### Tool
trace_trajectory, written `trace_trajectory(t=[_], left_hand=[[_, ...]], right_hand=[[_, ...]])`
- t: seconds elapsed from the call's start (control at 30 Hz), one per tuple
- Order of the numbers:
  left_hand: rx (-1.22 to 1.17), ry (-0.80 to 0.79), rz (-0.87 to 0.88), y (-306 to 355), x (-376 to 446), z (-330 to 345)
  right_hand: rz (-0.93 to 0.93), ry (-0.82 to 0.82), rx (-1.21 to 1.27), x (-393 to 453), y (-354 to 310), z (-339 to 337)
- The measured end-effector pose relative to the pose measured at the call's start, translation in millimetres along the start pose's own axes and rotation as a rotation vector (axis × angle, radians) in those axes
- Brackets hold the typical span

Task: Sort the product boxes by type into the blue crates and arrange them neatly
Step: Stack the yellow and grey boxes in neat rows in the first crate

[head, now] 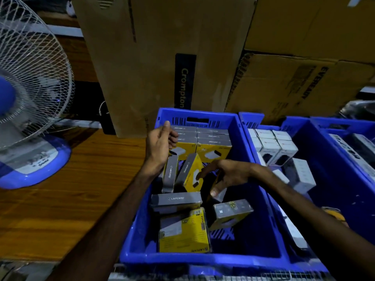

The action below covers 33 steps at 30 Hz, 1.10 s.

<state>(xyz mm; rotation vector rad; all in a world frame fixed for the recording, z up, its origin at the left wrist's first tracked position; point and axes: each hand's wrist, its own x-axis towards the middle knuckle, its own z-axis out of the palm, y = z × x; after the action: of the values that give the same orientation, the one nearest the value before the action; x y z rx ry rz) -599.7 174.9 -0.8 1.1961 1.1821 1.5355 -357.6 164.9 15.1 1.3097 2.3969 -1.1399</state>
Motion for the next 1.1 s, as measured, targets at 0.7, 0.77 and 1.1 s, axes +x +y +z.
trace_trajectory(t=[0.7,0.77,1.1], left_hand=[[0.282,-0.249,0.125,-7,-9,3],[0.245,-0.245,0.105,-5,-9,3],[0.147,-0.124,-0.022,-11,2,0]], right_hand=[[-0.148,0.505,0.28,-48,-4,-71],[-0.128,0.55,0.487,-48,-4,-66],[-0.071,0.805,1.11,-23,-3,-11]])
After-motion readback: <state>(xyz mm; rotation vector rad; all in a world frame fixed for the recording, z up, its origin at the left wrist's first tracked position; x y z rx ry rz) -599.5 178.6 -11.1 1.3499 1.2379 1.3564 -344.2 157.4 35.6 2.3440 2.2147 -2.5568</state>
